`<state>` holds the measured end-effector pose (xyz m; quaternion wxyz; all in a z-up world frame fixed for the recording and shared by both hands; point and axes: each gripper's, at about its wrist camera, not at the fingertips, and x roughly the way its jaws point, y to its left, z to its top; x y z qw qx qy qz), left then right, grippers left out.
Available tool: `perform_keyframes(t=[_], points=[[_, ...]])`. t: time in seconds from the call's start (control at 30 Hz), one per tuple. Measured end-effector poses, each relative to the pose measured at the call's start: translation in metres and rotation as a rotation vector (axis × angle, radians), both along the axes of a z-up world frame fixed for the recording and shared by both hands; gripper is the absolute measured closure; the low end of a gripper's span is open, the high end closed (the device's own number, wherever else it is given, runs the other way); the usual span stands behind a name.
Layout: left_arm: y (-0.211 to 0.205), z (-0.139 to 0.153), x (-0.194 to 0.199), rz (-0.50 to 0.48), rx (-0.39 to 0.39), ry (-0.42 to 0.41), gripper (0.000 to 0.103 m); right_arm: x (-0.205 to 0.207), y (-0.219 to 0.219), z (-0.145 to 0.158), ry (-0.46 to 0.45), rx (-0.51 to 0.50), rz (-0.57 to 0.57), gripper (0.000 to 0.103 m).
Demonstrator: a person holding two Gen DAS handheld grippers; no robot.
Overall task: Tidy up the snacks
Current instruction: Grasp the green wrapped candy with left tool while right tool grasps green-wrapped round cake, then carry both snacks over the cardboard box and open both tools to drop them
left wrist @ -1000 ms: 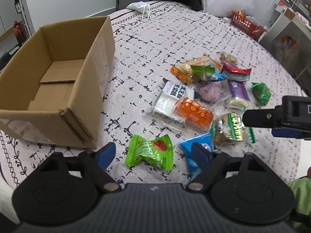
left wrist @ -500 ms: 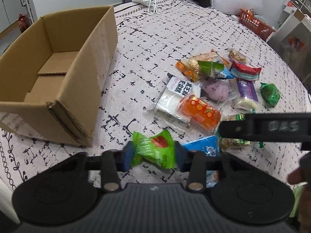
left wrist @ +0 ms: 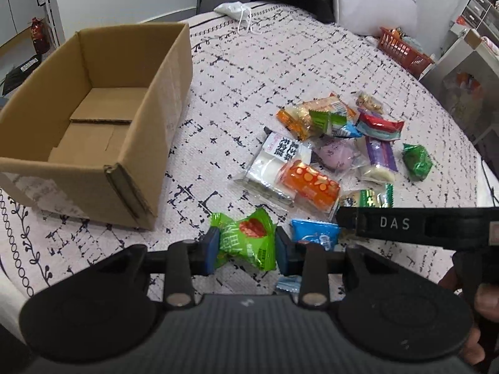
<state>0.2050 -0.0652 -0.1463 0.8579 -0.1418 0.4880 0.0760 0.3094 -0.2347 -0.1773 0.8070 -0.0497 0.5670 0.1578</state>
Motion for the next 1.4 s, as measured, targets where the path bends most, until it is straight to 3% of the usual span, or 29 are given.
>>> perform_keyframes(t=[0.63, 1.0, 1.4], points=[[0.013, 0.076, -0.032, 0.014, 0.023, -0.158, 0.067, -0.023, -0.006, 0.052, -0.116, 0.132, -0.028, 0.055], [0.036, 0.103, -0.047, 0.058, 0.034, -0.215, 0.067, -0.035, 0.013, 0.087, -0.204, 0.207, 0.007, 0.055], [0.083, 0.124, -0.051, 0.147, 0.041, -0.257, 0.067, -0.041, 0.042, 0.106, -0.262, 0.266, 0.034, 0.055]])
